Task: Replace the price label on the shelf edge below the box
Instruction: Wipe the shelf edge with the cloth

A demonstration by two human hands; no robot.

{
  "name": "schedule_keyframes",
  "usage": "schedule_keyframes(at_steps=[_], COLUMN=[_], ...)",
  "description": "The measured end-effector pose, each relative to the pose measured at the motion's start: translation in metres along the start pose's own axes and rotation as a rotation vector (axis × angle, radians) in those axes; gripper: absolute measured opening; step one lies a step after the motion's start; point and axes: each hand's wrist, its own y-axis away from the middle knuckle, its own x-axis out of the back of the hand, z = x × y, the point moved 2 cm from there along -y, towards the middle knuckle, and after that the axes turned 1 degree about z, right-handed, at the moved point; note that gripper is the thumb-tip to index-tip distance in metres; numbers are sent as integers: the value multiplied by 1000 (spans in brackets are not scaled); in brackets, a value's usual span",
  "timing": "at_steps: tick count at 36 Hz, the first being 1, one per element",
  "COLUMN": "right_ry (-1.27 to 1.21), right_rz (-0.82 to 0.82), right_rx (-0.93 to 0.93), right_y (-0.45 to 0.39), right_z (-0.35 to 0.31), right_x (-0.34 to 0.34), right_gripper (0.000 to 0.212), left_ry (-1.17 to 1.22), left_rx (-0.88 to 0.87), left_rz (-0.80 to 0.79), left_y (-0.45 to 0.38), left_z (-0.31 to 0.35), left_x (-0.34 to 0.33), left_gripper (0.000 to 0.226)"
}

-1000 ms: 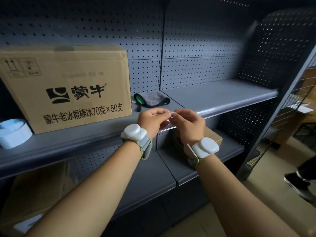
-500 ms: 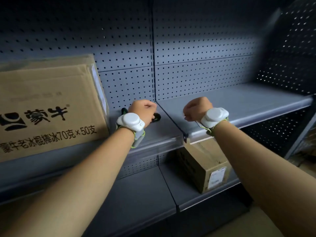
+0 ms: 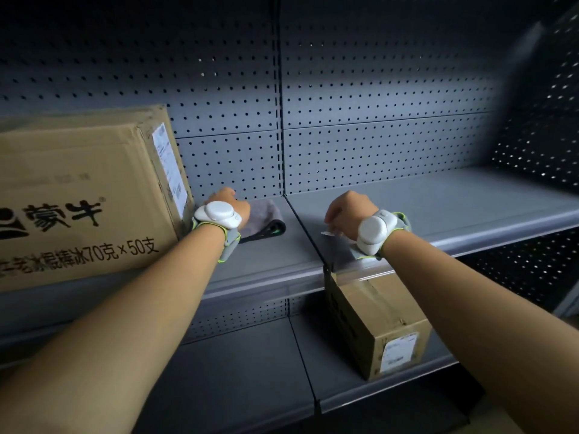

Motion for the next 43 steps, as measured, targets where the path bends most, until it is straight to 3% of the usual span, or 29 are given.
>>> schedule_keyframes(at_steps=[3, 6, 8, 11, 13, 16, 21, 22, 24, 26, 29, 32, 35, 39, 43], right_ry=[-24, -179, -289, -335, -331, -390, -862, -1010, -1282, -1481, -1537, -1356, -1183, -1084, -1072], right_rz=[62, 94, 116, 130, 90, 31, -81, -170, -414, -576, -470, -203, -65, 15, 65], right_rx=[0, 1, 3, 34, 48, 32, -130, -171, -156, -63, -35, -73, -108, -113, -144], right_y=[-3, -5, -5, -5, -6, -7, -10, -9, -5, 4, 16, 29, 45, 71, 101], right_z=[0, 1, -4, -11, -19, -33, -63, -69, -81, -98, -113, -127, -141, -160, -178], right_x=[7, 8, 5, -5, -14, -27, -41, -41, -39, -43, -50, -58, -65, -73, -74], right_gripper=[4, 23, 30, 27, 31, 55, 98, 92, 55, 29, 30, 32, 32, 30, 21], left_ry=[-24, -112, -131, 56, 218, 373, 829, 951, 1153, 1196, 1062, 962, 1021, 928, 888], left_rx=[82, 120, 107, 99, 48, -66, -196, -219, -227, -205, -192, -92, 12, -79, -226], left_rz=[-97, -148, -151, -135, -23, 92, 20, -5, -59, -33, -13, -50, -6, 79, 136], left_y=[2, 8, 10, 12, 16, 27, 53, 60, 70, 77, 89, 97, 103, 123, 143], left_z=[-3, -3, -3, 1, 6, 11, 25, 28, 31, 23, 12, -7, -27, -45, -55], left_x=[-2, -2, -4, -12, -13, -4, 25, 34, 49, 68, 77, 77, 84, 107, 127], left_gripper=[57, 82, 84, 79, 65, 63, 73, 73, 73, 70, 58, 63, 57, 43, 46])
